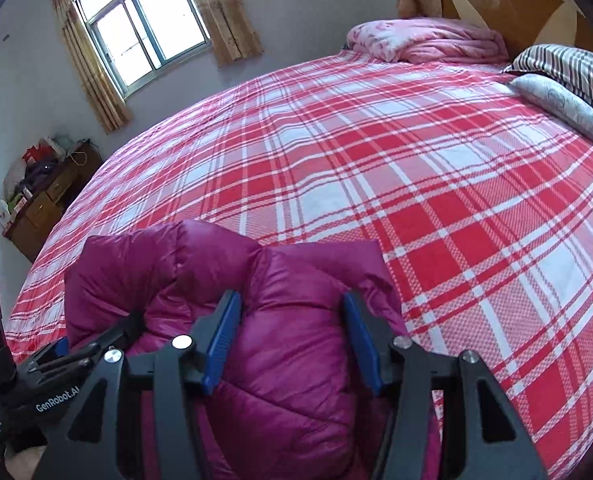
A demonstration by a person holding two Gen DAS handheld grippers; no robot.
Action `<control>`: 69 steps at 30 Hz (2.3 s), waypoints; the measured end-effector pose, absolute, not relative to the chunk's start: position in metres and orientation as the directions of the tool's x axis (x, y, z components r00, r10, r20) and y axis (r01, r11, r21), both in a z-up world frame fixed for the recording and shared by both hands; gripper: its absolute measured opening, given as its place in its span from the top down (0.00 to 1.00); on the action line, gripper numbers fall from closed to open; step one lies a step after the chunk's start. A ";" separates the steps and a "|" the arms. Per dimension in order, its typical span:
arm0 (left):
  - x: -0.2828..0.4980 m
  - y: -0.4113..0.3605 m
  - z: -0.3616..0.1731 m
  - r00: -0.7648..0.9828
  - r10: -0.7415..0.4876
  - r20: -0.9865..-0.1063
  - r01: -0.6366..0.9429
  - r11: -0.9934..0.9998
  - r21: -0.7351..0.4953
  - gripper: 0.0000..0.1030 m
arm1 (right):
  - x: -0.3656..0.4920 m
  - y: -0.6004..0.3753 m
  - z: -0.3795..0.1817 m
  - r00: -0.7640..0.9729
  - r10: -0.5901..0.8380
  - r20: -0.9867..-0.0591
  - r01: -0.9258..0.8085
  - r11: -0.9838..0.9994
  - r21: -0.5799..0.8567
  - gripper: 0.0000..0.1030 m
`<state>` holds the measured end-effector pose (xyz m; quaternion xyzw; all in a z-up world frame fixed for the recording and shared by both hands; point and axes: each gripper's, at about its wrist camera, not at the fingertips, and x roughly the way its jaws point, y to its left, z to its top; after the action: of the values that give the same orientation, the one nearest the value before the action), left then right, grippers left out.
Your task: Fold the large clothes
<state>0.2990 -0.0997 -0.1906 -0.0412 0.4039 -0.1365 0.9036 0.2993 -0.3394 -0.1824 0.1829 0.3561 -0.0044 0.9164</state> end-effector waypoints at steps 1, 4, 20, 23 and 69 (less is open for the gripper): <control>0.299 -0.101 -0.191 0.636 -0.277 -0.720 0.214 0.960 -0.180 0.01 | 0.300 -0.341 -0.185 0.742 0.126 -0.658 0.143 0.930 0.339 0.45; 0.301 -0.104 -0.195 0.624 -0.273 -0.733 0.214 0.961 -0.176 0.01 | 0.303 -0.341 -0.190 0.730 0.134 -0.671 0.149 0.926 0.347 0.44; 0.308 -0.108 -0.206 0.594 -0.259 -0.762 0.212 0.964 -0.162 0.01 | 0.308 -0.340 -0.199 0.696 0.124 -0.707 0.169 0.929 0.330 0.44; 0.309 -0.109 -0.207 0.588 -0.259 -0.766 0.213 0.963 -0.162 0.01 | 0.309 -0.340 -0.199 0.693 0.125 -0.710 0.170 0.929 0.329 0.44; 0.206 -0.072 -0.176 0.511 -0.599 -0.617 0.441 0.798 -0.410 0.48 | 0.223 -0.364 -0.210 0.644 0.503 -0.576 -0.017 0.762 0.647 0.77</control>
<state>0.2063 -0.0722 -0.1756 -0.1005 0.3921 -0.3012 0.8634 0.2233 -0.3642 -0.2098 0.3093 0.3931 0.1526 0.8524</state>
